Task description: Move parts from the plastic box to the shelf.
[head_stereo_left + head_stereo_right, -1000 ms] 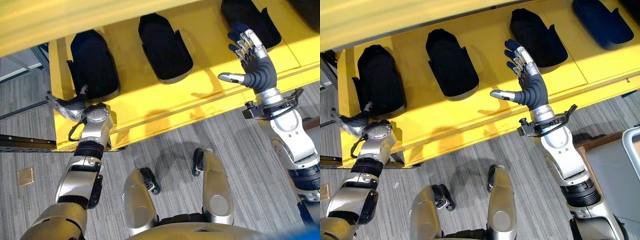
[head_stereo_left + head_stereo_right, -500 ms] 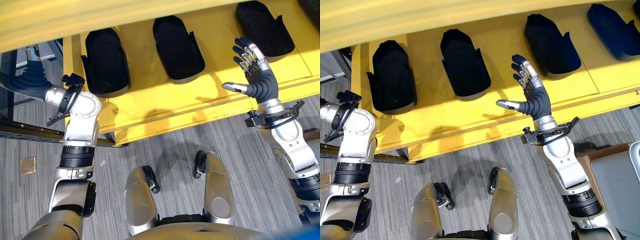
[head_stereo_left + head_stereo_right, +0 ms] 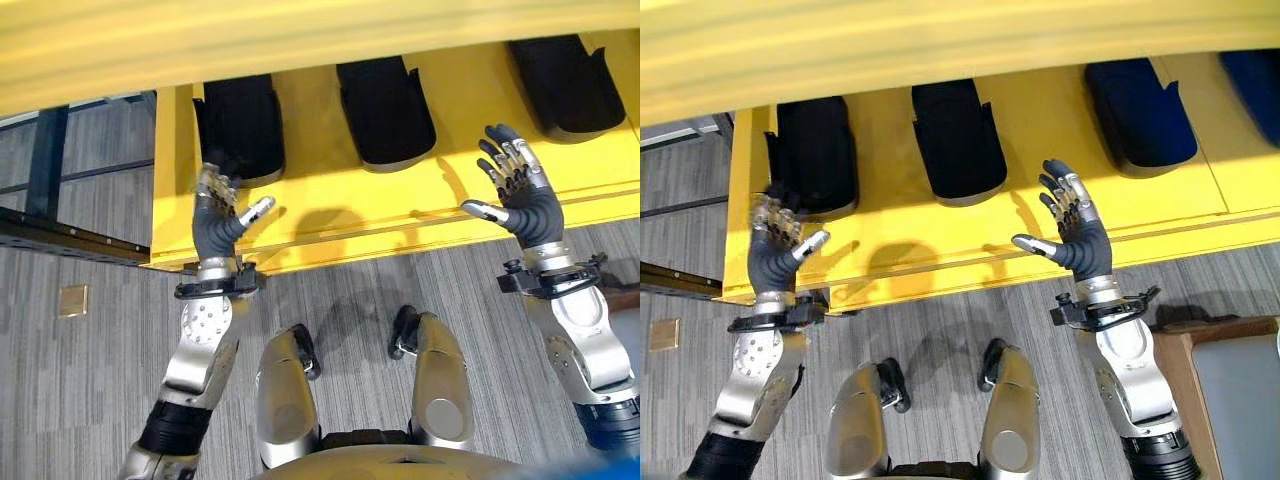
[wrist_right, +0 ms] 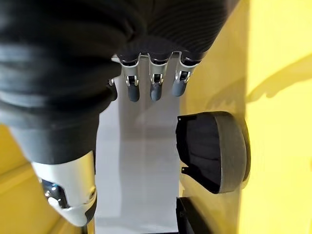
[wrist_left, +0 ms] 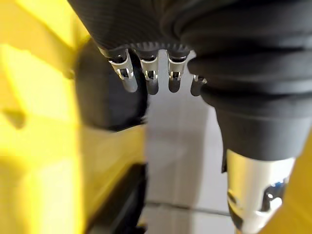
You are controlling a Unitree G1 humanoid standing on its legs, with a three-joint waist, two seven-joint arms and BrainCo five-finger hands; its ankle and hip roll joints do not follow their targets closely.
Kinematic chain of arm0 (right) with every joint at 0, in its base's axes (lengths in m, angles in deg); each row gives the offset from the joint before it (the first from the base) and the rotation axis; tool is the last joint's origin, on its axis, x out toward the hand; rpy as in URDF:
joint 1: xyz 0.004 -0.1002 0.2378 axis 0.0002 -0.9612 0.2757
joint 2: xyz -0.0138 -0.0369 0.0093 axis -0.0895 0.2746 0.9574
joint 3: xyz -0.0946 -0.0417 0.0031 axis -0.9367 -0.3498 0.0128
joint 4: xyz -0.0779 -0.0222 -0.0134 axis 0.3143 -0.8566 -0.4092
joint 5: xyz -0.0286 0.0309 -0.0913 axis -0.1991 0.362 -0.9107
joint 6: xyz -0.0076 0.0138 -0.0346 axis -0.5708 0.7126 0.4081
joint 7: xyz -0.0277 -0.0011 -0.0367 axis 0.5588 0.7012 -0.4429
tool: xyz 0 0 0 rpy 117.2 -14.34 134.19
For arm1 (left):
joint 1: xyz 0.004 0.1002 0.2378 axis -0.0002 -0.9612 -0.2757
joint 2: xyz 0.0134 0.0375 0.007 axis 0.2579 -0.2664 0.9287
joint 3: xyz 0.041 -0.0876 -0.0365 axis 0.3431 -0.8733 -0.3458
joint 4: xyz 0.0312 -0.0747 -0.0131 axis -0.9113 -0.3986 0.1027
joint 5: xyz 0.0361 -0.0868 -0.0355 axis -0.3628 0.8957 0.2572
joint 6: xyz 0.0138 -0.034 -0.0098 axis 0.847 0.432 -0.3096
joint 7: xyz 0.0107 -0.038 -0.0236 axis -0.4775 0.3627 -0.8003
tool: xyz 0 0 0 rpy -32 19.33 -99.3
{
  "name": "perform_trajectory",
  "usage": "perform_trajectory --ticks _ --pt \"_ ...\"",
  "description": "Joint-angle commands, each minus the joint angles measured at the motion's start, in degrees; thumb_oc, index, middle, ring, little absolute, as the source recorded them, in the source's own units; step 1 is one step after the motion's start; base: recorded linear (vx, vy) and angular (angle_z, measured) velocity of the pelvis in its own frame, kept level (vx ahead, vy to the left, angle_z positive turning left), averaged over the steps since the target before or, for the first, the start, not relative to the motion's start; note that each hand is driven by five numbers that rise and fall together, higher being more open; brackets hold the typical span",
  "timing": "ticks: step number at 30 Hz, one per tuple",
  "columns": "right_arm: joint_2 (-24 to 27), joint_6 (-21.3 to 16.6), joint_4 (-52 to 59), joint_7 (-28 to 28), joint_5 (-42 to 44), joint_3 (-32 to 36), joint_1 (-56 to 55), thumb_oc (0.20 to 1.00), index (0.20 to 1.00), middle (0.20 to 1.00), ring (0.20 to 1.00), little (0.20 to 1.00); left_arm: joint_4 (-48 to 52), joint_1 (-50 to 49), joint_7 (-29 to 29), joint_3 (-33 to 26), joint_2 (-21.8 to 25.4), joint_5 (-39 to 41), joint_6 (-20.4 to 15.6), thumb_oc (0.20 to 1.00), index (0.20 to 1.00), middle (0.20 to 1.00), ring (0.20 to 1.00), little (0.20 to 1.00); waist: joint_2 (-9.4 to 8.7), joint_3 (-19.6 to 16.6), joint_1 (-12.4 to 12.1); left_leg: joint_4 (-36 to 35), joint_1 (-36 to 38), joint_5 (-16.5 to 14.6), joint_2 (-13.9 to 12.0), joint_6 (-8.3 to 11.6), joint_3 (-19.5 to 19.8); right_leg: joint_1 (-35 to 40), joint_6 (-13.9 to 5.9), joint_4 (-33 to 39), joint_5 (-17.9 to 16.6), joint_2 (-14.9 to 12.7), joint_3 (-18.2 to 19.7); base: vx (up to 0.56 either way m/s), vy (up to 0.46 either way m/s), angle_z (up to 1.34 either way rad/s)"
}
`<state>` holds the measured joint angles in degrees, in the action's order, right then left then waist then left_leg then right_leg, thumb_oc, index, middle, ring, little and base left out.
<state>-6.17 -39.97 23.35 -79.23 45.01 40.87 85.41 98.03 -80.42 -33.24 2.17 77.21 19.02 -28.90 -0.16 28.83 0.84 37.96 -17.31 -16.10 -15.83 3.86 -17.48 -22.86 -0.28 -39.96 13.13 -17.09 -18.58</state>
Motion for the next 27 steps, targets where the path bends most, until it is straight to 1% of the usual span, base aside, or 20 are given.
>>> perform_trajectory --ticks 1,2,4,5,6,7,9,10,11,13,14,16,18,19,20,21,22,23,24,27 --pt "-0.88 -5.34 2.55 1.92 5.10 2.63 -0.91 1.000 1.000 1.000 1.000 1.000 3.78 -0.47 10.71 -2.57 3.13 9.14 -5.56 1.000 1.000 1.000 1.000 1.000 -0.50 -2.90 -0.56 -3.08 3.60 0.06 0.19 -2.41 -2.72 6.81 -6.31 3.75 0.23 -1.97 0.87 0.05 -0.084 0.14" --pt "-1.80 -5.66 1.52 0.99 5.33 3.49 -3.84 1.000 1.000 1.000 1.000 1.000 4.00 -4.86 19.01 -4.17 2.64 13.89 -8.13 1.000 1.000 1.000 1.000 1.000 -0.61 -4.54 -1.28 -7.67 6.49 2.31 0.75 -1.86 -3.04 10.26 -6.38 9.05 -1.53 -1.08 -0.43 0.06 -0.084 0.22" --pt "-2.02 -4.87 1.24 0.84 4.67 4.04 -4.82 1.000 1.000 1.000 1.000 1.000 4.65 -6.36 21.49 -4.88 2.19 16.38 -7.67 1.000 1.000 1.000 1.000 1.000 -0.65 -5.19 -1.53 -9.53 7.79 3.16 1.00 -1.65 -3.25 12.04 -6.31 11.96 -2.55 -0.53 -1.03 0.05 -0.050 0.22" --pt "-2.29 -3.65 0.97 1.11 6.28 4.14 -5.43 1.000 1.000 1.000 1.000 1.000 5.01 -7.18 23.16 -5.17 1.80 17.36 -6.47 1.000 1.000 1.000 1.000 1.000 -0.67 -5.86 -1.82 -11.00 8.74 3.74 1.30 -1.48 -3.34 13.11 -6.45 13.76 -3.16 -0.32 -1.45 0.07 -0.028 0.15" --pt "-3.16 -1.95 0.38 1.55 8.70 4.28 -6.68 1.000 1.000 1.000 1.000 1.000 5.29 -8.39 25.76 -5.73 1.49 18.27 -6.68 1.000 1.000 1.000 1.000 1.000 -0.74 -6.94 -2.08 -13.54 10.40 4.88 1.87 -1.21 -3.40 14.99 -6.63 16.60 -4.31 0.13 -2.07 0.11 -0.031 0.18" --pt "-4.05 -0.56 -0.68 1.59 9.84 4.34 -7.96 1.000 1.000 1.000 1.000 1.000 5.32 -9.63 26.99 -6.33 1.02 18.48 -8.00 1.000 1.000 1.000 1.000 1.000 -0.86 -8.27 -2.31 -16.37 12.05 6.36 2.54 -0.90 -3.35 16.86 -6.75 19.58 -5.56 0.83 -2.37 0.12 -0.021 0.05" --pt "-5.00 0.45 -1.86 2.06 9.20 4.01 -9.41 1.000 1.000 1.000 1.000 1.000 5.26 -10.83 26.72 -7.06 0.65 18.20 -8.39 1.000 1.000 1.000 1.000 1.000 -0.98 -9.64 -2.49 -18.65 13.31 7.61 3.28 -0.56 -3.12 18.28 -6.92 21.93 -6.64 1.53 -2.25 0.10 -0.002 0.06" --pt "-5.37 0.95 -2.08 2.10 8.50 3.82 -10.12 1.000 1.000 1.000 1.000 1.000 5.05 -11.39 26.86 -7.21 0.48 18.17 -8.18 1.000 1.000 1.000 1.000 1.000 -1.03 -10.24 -2.49 -19.71 13.87 8.19 3.60 -0.42 -3.20 18.90 -7.00 23.03 -7.15 1.83 -2.21 0.11 0.010 0.03" --pt "-5.93 2.30 -2.69 1.90 6.31 3.57 -11.30 1.000 1.000 1.000 1.000 1.000 4.17 -12.23 26.50 -7.54 0.24 15.95 -7.23 1.000 1.000 1.000 1.000 1.000 -1.07 -11.50 -2.48 -21.69 14.81 9.06 4.17 -0.28 -3.09 19.83 -7.18 24.75 -7.89 2.33 -1.97 0.10 0.016 0.06" --pt "-6.05 1.98 -3.37 1.60 3.81 3.11 -13.25 1.000 1.000 1.000 1.000 1.000 3.20 -13.57 25.64 -7.70 0.27 12.96 -6.22 1.000 1.000 1.000 1.000 1.000 -1.19 -12.95 -2.35 -24.62 16.30 10.49 4.69 -0.07 -3.22 21.34 -7.30 27.64 -9.21 2.95 -1.90 0.09 0.031 0.04" --pt "-6.03 2.20 -3.50 1.68 4.07 3.19 -13.70 1.000 1.000 1.000 1.000 1.000 2.92 -13.91 25.59 -7.80 0.29 12.87 -6.16 1.000 1.000 1.000 1.000 1.000 -1.22 -13.18 -2.27 -25.07 16.59 10.71 4.76 -0.02 -3.32 21.66 -7.32 28.21 -9.45 3.06 -1.87 0.08 0.034 0.00" --pt "-5.86 4.10 -4.51 1.79 6.22 3.33 -15.26 1.000 1.000 1.000 1.000 1.000 1.33 -15.23 25.05 -8.03 0.40 12.56 -4.59 1.000 1.000 1.000 1.000 1.000 -1.34 -14.33 -2.04 -27.20 17.85 11.60 5.07 0.25 -3.68 22.98 -7.47 30.47 -10.39 3.44 -1.81 0.06 0.044 0.00" --pt "-6.22 4.93 -6.67 1.80 6.51 3.37 -16.39 1.000 1.000 1.000 1.000 1.000 -0.68 -16.78 25.29 -8.14 0.26 11.54 -4.63 1.000 1.000 1.000 1.000 1.000 -1.41 -15.35 -1.94 -29.66 19.16 12.35 5.58 0.20 -3.78 24.07 -7.68 32.58 -11.33 3.54 -1.75 0.07 0.067 0.00" --pt "-6.40 5.39 -7.85 2.78 7.63 3.56 -17.23 1.000 1.000 1.000 1.000 1.000 -2.02 -17.93 25.75 -8.39 0.06 11.07 -4.29 1.000 1.000 1.000 1.000 1.000 -1.46 -15.99 -1.96 -31.26 19.98 12.81 5.90 0.22 -3.52 24.73 -7.94 34.07 -12.02 3.56 -1.61 0.09 0.087 0.00" --pt "-6.78 5.63 -9.30 4.82 7.99 3.70 -18.47 1.000 1.000 1.000 1.000 1.000 -3.72 -19.42 27.52 -8.49 0.17 10.24 -3.65 1.000 1.000 1.000 1.000 1.000 -1.53 -16.72 -1.95 -33.26 21.03 13.46 6.20 0.35 -3.48 25.59 -8.47 36.24 -13.28 3.47 -1.71 0.08 0.070 -0.01" --pt "-6.83 5.66 -9.48 5.14 8.00 3.69 -18.63 1.000 1.000 1.000 1.000 1.000 -3.87 -19.62 27.77 -8.50 0.19 10.14 -3.85 1.000 1.000 1.000 1.000 1.000 -1.53 -16.80 -1.96 -33.67 21.23 13.63 6.24 0.37 -3.52 25.72 -8.58 36.60 -13.53 3.44 -1.75 0.06 0.066 -0.03" --pt "-6.95 6.11 -10.38 5.72 7.60 3.62 -19.25 1.000 1.000 1.000 1.000 1.000 -4.71 -20.41 28.88 -8.41 0.21 10.10 -2.71 1.000 1.000 1.000 1.000 1.000 -1.50 -17.12 -1.91 -35.24 21.89 14.31 6.24 0.60 -3.82 26.14 -9.04 38.13 -14.55 3.29 -1.98 0.04 0.059 -0.06" --pt "-6.92 6.24 -11.98 5.47 6.50 3.47 -19.70 1.000 1.000 1.000 1.000 1.000 -5.95 -21.20 29.55 -7.98 0.23 9.88 -1.21 1.000 1.000 1.000 1.000 1.000 -1.51 -17.57 -1.72 -37.46 22.69 15.54 6.06 1.05 -4.88 26.69 -9.60 40.67 -16.28 3.13 -2.70 0.07 0.083 -0.07" --pt "-6.56 6.99 -13.74 5.01 5.52 3.44 -19.82 1.000 1.000 1.000 1.000 1.000 -7.43 -21.69 30.35 -7.69 0.30 10.27 0.68 1.000 1.000 1.000 1.000 1.000 -1.42 -17.95 -1.72 -39.41 23.83 16.05 6.18 1.42 -5.37 27.61 -10.25 42.90 -17.56 3.17 -3.36 0.06 0.064 -0.06" --pt "-5.97 7.73 -15.70 4.46 3.71 3.04 -19.93 1.000 1.000 1.000 1.000 1.000 -9.08 -22.12 30.26 -7.68 0.49 11.05 0.72 1.000 1.000 1.000 1.000 1.000 -1.43 -18.29 -1.82 -41.40 24.65 16.58 6.43 1.67 -5.93 27.52 -11.11 44.44 -19.06 2.70 -4.21 0.04 0.047 -0.03"
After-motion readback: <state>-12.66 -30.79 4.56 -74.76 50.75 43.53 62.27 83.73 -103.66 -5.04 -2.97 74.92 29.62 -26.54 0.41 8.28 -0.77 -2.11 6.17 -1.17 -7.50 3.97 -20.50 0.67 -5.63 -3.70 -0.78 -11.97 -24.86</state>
